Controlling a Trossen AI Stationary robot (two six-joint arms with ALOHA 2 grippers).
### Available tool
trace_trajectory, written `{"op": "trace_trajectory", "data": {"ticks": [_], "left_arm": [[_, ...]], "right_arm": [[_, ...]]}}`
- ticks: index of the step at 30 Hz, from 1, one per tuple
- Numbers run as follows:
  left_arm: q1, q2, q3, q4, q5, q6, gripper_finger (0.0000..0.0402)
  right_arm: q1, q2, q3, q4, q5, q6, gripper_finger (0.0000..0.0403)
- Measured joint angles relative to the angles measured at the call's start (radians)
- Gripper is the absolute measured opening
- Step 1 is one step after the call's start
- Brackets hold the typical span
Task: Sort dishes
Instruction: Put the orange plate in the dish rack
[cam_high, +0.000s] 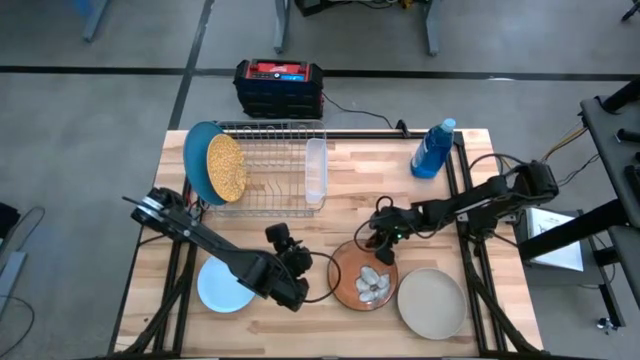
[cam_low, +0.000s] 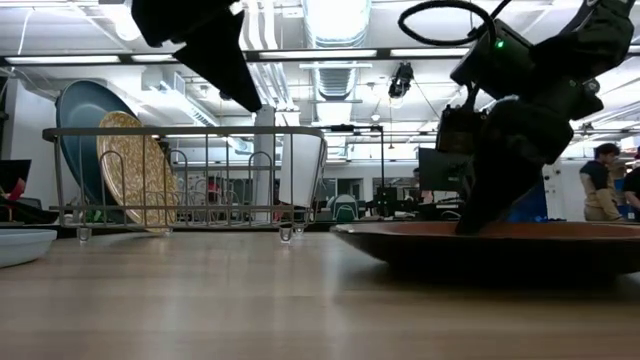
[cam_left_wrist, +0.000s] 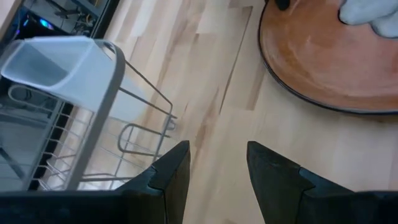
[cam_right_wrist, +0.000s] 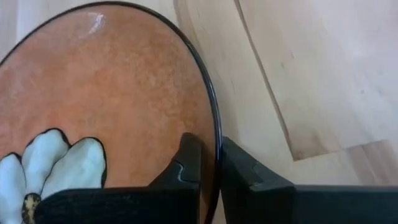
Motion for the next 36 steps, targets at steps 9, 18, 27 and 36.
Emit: {"op": "trace_trajectory", "data": {"ticks": [9, 18, 27, 36], "left_arm": [[0.0, 0.008, 0.0, 0.033, 0.003, -0.096, 0.0149], [0.013, -0.004, 0.0, 0.15, -0.025, -0.209, 0.0149], [0.025, -0.027, 0.0, 0.2, -0.024, -0.206, 0.0149], [0.032, -0.167, 0.0, 0.408, 0.252, 0.372, 0.0149]], "right_arm": [[0.001, -0.108, -0.002, 0.0, 0.043, -0.074, 0.0007], [0.019, -0.266, 0.031, -0.016, 0.23, -0.232, 0.0], [0.166, -0.348, 0.077, -0.03, 0.561, -0.488, 0.0], [0.323, -0.359, 0.08, 0.034, 0.773, -0.648, 0.0001]]}}
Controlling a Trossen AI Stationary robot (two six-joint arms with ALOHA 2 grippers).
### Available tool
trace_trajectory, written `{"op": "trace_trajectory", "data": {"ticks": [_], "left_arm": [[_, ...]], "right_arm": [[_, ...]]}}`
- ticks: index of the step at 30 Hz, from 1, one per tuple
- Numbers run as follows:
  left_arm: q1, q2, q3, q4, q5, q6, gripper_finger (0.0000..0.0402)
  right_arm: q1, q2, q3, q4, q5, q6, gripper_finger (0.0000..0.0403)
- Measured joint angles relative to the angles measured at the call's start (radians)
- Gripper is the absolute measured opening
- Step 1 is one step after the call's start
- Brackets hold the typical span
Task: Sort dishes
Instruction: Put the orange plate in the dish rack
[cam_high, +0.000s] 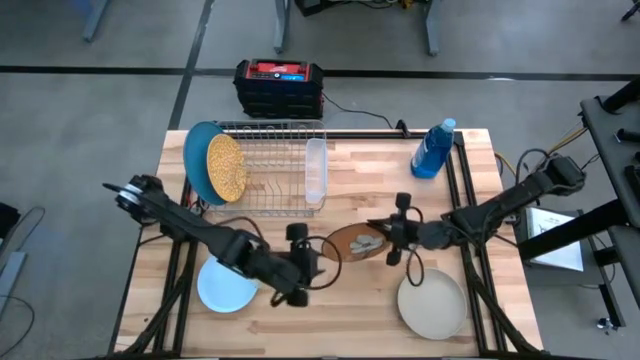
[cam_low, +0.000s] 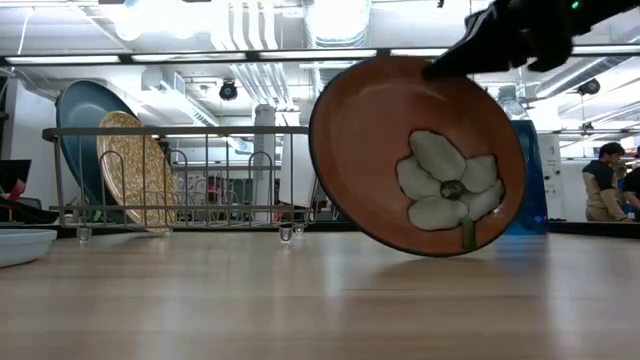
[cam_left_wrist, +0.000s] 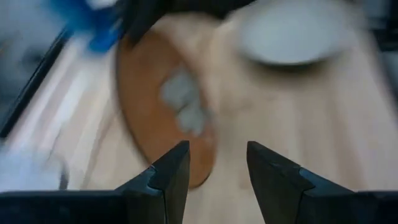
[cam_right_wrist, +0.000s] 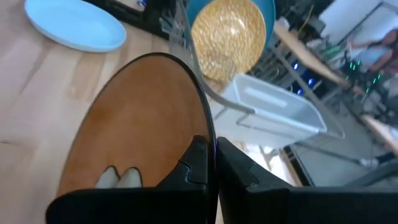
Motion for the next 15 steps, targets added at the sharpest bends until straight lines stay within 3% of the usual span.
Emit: {"op": "trace_trajectory", "data": {"ticks": [2, 5, 9, 12, 15], "left_arm": [[0.005, -0.04, 0.0, 0.051, 0.101, 0.19, 0.0149], [0.038, -0.117, -0.004, 0.075, 0.17, 0.304, 0.0149], [0.108, -0.226, -0.138, 0.215, 0.19, 0.348, 0.0149], [0.162, -0.292, -0.323, 0.452, 0.285, 0.322, 0.0149], [0.19, -0.334, -0.486, 0.676, 0.28, 0.243, 0.0149]], "right_arm": [[0.028, 0.001, 0.0, 0.013, 0.036, -0.019, 0.0001], [0.053, 0.002, -0.001, 0.025, 0.087, -0.022, 0.0001], [0.075, 0.006, -0.001, 0.034, 0.141, -0.015, 0.0001], [0.088, 0.012, -0.002, 0.051, 0.18, -0.033, 0.0001], [0.096, 0.015, -0.002, 0.069, 0.188, -0.051, 0.0001]]}}
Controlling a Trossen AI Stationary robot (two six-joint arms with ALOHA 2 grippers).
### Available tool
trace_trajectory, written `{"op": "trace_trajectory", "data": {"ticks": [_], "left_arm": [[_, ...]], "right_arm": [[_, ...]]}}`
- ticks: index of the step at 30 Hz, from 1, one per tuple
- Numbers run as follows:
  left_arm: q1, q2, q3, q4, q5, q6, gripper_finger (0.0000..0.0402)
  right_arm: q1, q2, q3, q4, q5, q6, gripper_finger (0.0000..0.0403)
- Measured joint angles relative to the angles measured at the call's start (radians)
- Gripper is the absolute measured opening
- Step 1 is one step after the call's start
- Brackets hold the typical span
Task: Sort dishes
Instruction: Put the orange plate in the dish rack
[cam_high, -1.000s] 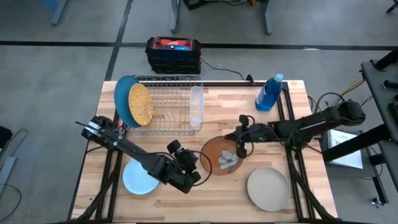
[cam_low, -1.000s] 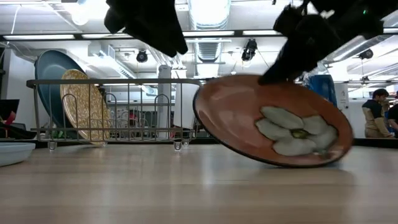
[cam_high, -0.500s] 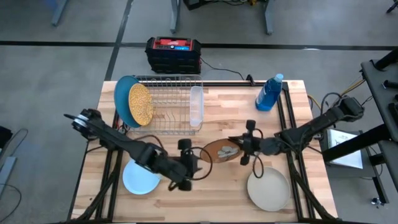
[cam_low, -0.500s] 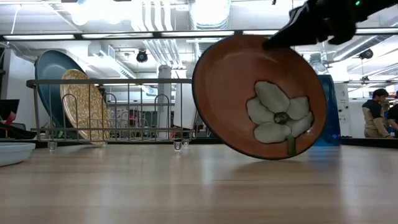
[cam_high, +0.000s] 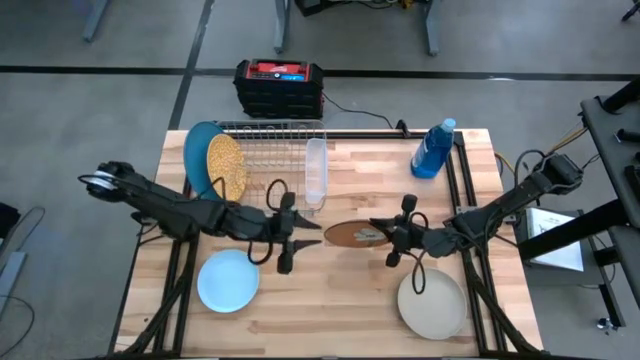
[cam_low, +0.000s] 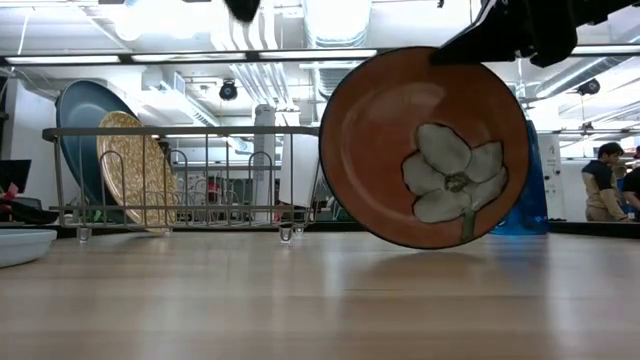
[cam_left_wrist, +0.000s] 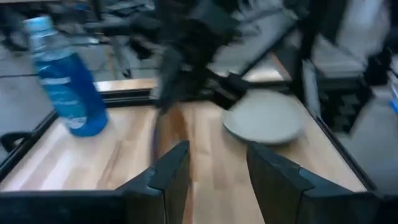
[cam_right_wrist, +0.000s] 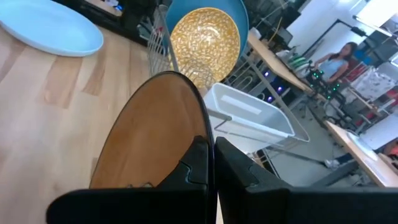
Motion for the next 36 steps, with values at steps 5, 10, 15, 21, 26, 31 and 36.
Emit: {"op": "trace_trajectory", "data": {"ticks": [5, 10, 15, 21, 26, 31, 36], "left_arm": [[-0.002, 0.027, -0.173, 0.324, -0.009, -0.037, 0.0149], [0.002, 0.092, -0.226, 0.405, -0.152, -0.092, 0.0149], [0.01, 0.185, -0.216, 0.408, -0.17, -0.133, 0.0149], [0.024, 0.273, -0.174, 0.413, -0.188, -0.136, 0.0149], [0.045, 0.329, -0.155, 0.413, -0.19, -0.155, 0.0149], [0.045, 0.367, -0.149, 0.44, -0.182, -0.158, 0.0148], [0.037, 0.375, -0.152, 0.44, -0.176, -0.16, 0.0121]], "right_arm": [[0.003, 0.0, 0.0, 0.053, 0.0, -0.039, 0.0001], [0.003, 0.0, 0.0, 0.086, -0.006, -0.079, 0.0001], [0.003, 0.018, 0.0, 0.104, -0.008, -0.104, 0.0001], [0.003, 0.068, 0.0, 0.122, -0.019, -0.105, 0.0], [0.003, 0.104, 0.002, 0.183, -0.038, -0.113, 0.0], [0.003, 0.132, 0.001, 0.244, -0.058, -0.137, 0.0], [0.0, 0.153, 0.002, 0.271, -0.065, -0.125, 0.0]]}}
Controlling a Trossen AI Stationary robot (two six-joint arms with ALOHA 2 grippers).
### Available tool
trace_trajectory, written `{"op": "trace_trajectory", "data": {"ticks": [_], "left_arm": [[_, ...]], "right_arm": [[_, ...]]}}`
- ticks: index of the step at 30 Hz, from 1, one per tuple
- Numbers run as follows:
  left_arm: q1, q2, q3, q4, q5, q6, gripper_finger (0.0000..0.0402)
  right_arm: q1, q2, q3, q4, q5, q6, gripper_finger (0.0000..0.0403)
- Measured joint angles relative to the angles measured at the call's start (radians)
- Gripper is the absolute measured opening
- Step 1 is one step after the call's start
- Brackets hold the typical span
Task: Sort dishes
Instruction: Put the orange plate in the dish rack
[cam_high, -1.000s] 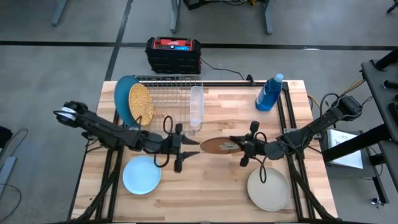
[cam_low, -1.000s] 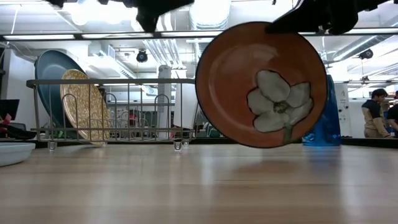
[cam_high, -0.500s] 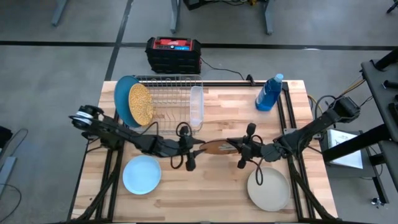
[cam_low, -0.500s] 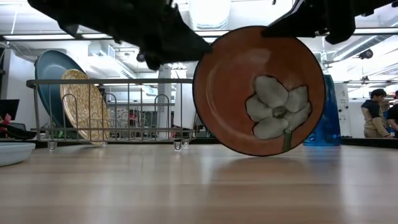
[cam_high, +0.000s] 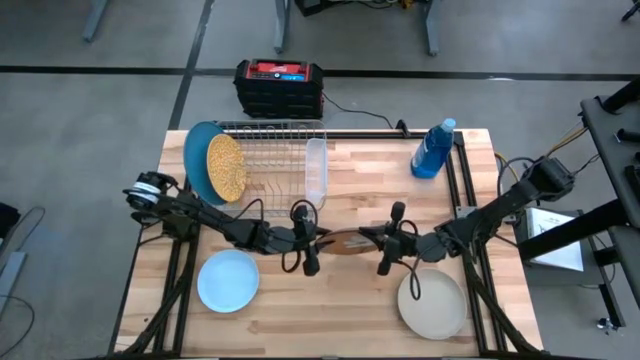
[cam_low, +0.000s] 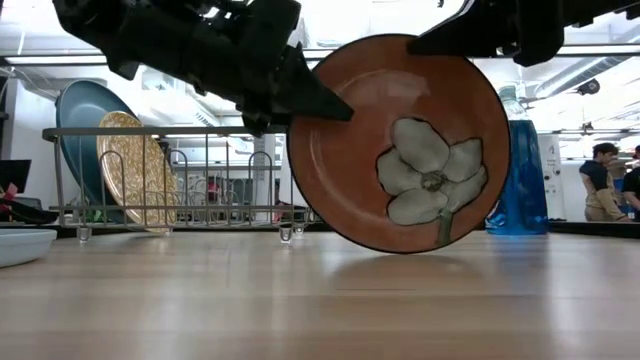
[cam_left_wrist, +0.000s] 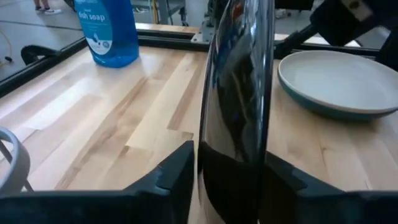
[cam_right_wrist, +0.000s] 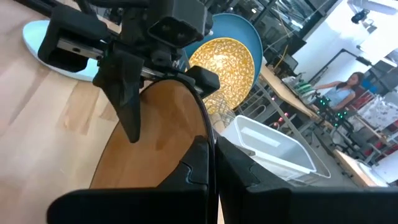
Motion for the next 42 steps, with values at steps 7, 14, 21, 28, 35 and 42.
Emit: {"op": "trace_trajectory", "data": {"ticks": [7, 14, 21, 28, 35, 42], "left_arm": [[-0.007, -0.001, -0.002, 0.013, -0.002, -0.008, 0.0027], [-0.041, -0.001, 0.013, 0.028, -0.082, -0.005, 0.0027], [-0.093, -0.013, 0.048, 0.041, -0.227, 0.005, 0.0027], [-0.114, -0.037, 0.087, 0.018, -0.267, 0.018, 0.0027], [-0.145, -0.076, 0.1, -0.04, -0.373, 0.01, 0.0026], [-0.206, -0.124, 0.099, -0.051, -0.515, 0.028, 0.0026]], "right_arm": [[-0.016, 0.025, 0.002, 0.019, 0.001, 0.071, 0.0], [-0.016, -0.014, 0.0, 0.0, -0.007, 0.107, 0.0001], [-0.018, -0.09, 0.0, 0.0, -0.009, 0.173, 0.0064], [-0.017, -0.147, 0.0, 0.004, -0.004, 0.202, 0.0141], [-0.018, -0.222, 0.0, 0.002, 0.016, 0.209, 0.0198], [-0.018, -0.299, 0.0, -0.024, 0.016, 0.201, 0.024]]}}
